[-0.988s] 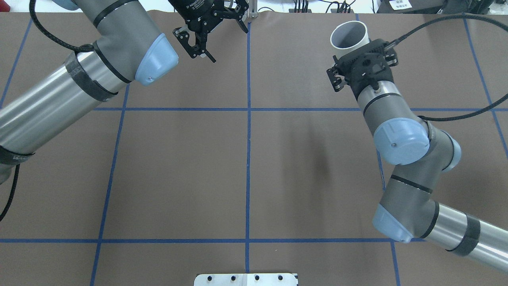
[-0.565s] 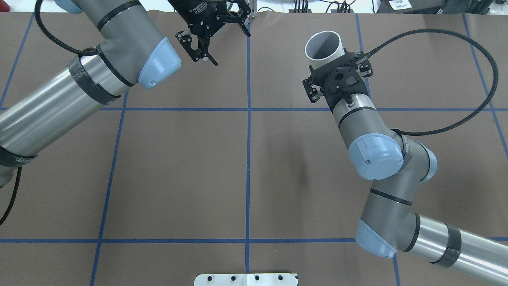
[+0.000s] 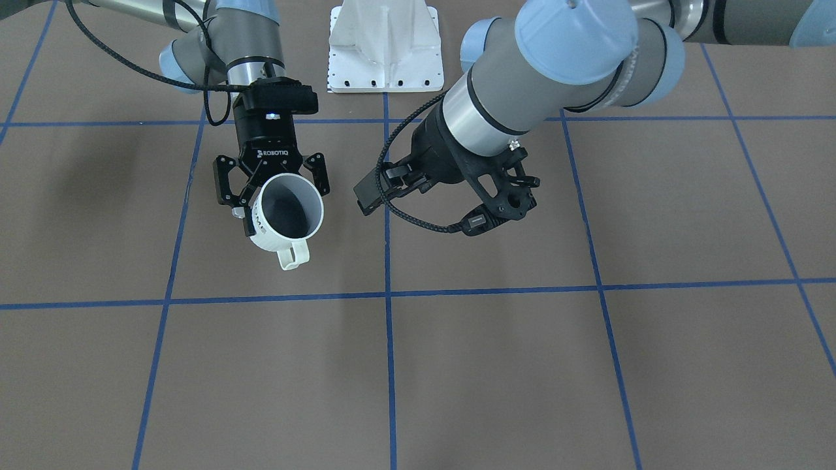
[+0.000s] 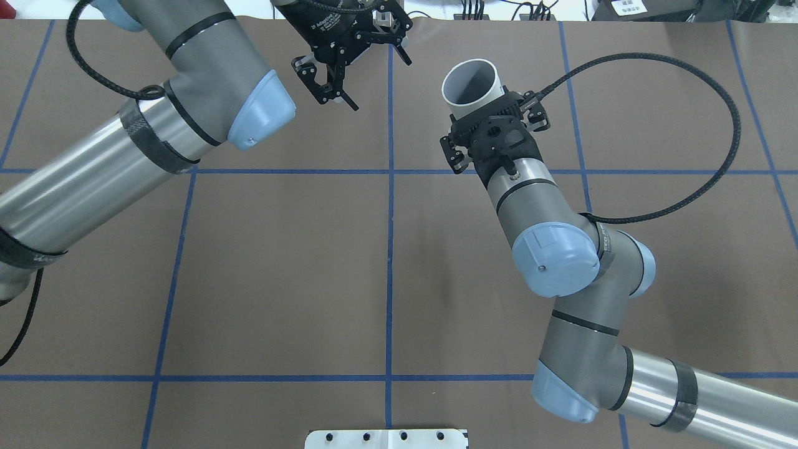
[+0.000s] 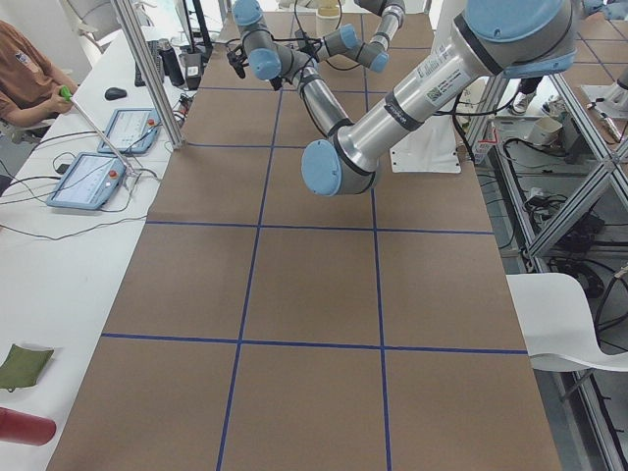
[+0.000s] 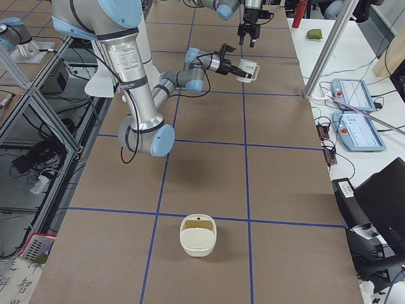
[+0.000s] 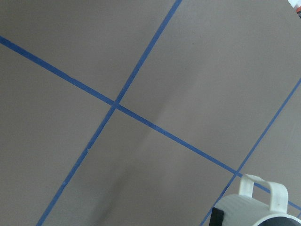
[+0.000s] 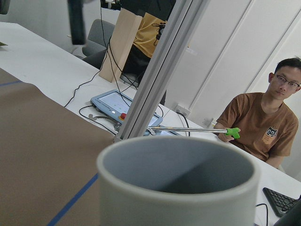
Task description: Left arm hands cup to right arm to dump lemon
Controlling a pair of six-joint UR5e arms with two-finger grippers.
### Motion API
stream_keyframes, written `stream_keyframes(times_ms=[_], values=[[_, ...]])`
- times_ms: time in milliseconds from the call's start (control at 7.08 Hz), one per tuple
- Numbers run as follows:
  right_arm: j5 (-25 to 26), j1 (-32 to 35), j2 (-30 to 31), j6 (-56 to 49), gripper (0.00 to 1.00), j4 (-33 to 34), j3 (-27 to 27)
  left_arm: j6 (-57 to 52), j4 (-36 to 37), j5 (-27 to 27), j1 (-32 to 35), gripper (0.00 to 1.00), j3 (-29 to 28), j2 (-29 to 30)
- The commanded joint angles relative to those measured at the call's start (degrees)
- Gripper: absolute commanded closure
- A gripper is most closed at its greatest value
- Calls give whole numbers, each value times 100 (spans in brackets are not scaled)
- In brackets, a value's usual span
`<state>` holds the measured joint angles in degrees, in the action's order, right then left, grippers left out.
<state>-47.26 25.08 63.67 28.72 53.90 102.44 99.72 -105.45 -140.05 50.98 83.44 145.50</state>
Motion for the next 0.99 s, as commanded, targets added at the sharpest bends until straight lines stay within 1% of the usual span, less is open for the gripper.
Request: stream_keyframes(times_ms=[0, 141, 282, 565, 847], values=[[85, -108, -170, 11, 64, 209, 4, 4, -195, 4, -97, 0, -4, 40], [86, -117, -171, 11, 64, 209, 12, 4, -300, 4, -167, 0, -4, 57], [86, -143, -197, 11, 64, 209, 12, 4, -431, 169, -254, 0, -117, 118], [95, -187, -197, 20, 64, 261, 12, 4, -433, 215, -343, 0, -276, 268], [147, -214, -197, 20, 64, 262, 21, 4, -441, 215, -352, 7, -363, 304]])
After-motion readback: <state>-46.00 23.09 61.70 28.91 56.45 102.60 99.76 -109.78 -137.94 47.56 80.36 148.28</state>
